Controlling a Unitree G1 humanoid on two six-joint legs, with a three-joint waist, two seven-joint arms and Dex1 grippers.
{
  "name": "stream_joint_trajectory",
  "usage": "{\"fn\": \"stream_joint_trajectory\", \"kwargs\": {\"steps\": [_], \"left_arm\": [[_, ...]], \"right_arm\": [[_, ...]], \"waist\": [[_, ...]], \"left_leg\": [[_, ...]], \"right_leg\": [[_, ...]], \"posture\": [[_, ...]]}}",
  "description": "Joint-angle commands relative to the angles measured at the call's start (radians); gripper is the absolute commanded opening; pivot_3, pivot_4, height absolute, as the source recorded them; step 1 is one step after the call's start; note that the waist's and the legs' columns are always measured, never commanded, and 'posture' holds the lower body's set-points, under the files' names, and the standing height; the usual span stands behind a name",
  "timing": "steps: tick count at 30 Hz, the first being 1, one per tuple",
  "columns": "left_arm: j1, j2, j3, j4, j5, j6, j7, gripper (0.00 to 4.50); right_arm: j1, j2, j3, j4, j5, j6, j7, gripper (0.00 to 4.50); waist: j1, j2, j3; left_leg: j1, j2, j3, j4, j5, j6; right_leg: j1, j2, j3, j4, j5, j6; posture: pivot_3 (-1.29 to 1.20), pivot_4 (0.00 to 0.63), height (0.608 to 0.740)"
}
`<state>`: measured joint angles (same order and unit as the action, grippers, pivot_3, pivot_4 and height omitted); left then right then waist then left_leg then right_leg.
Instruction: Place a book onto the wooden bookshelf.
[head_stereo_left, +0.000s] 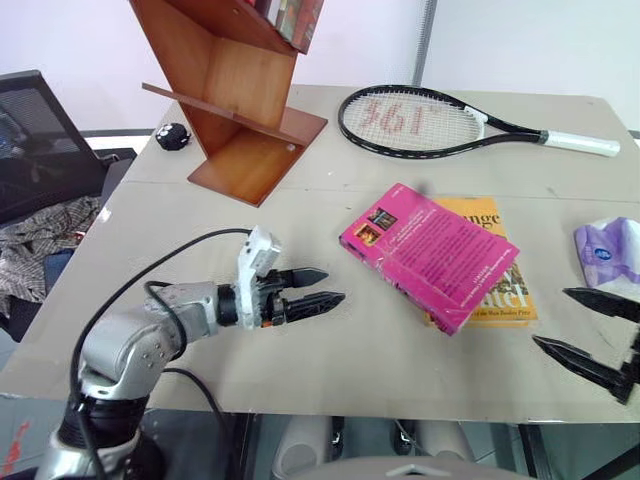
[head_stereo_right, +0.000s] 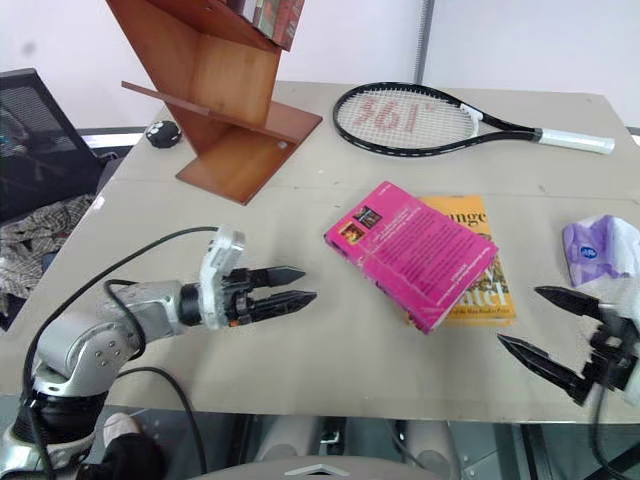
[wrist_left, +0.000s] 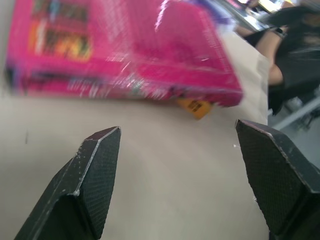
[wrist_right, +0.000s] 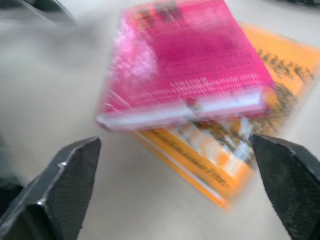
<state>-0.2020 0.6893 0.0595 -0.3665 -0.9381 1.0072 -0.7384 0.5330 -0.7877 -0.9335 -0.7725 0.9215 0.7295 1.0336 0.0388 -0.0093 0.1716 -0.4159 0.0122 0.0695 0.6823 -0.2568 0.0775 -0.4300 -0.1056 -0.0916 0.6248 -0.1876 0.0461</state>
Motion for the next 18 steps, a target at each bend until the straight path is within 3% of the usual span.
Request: {"fn": "stream_joint_trajectory", "kwargs": {"steps": [1,7,11,18], "left_arm": [[-0.087,-0.099,0.043,0.124,-0.170,0.274,0.182,3.76],[-0.247,-0.404,0.214,0.453,-0.392,0.498,0.572,3.76],[-0.297,-0.632,0.286,0.574,-0.523,0.408,0.870,3.76],[-0.381,-0.796,0.313,0.680,-0.522,0.250,1.082,3.76]], "right_arm": [[0.004,-0.029,-0.119,-0.071,0.107,-0.052,0.045,4.47],[0.057,-0.001,-0.127,-0.115,0.089,-0.108,0.033,4.47],[0.113,0.046,-0.150,-0.151,0.100,-0.153,0.032,4.47],[0.206,0.084,-0.149,-0.187,0.109,-0.198,0.002,4.47]], "waist": [[0.001,-0.001,0.000],[0.007,-0.006,0.002],[0.007,-0.008,0.001],[0.007,-0.008,-0.001]], "left_leg": [[0.000,0.000,0.000,0.000,0.000,0.000],[-0.001,-0.002,-0.003,0.001,0.002,0.004],[-0.001,-0.002,-0.003,0.001,0.002,0.004],[0.001,-0.002,-0.003,0.002,0.000,0.000]], "right_leg": [[0.000,0.000,0.000,0.000,0.000,0.000],[0.002,0.002,-0.002,0.000,0.001,0.003],[0.003,-0.001,-0.001,0.000,0.002,0.004],[0.004,-0.003,-0.002,0.000,0.000,0.000]], "posture": [[0.00,0.150,0.717],[0.00,0.150,0.717],[0.00,0.150,0.717],[0.00,0.150,0.717]]}}
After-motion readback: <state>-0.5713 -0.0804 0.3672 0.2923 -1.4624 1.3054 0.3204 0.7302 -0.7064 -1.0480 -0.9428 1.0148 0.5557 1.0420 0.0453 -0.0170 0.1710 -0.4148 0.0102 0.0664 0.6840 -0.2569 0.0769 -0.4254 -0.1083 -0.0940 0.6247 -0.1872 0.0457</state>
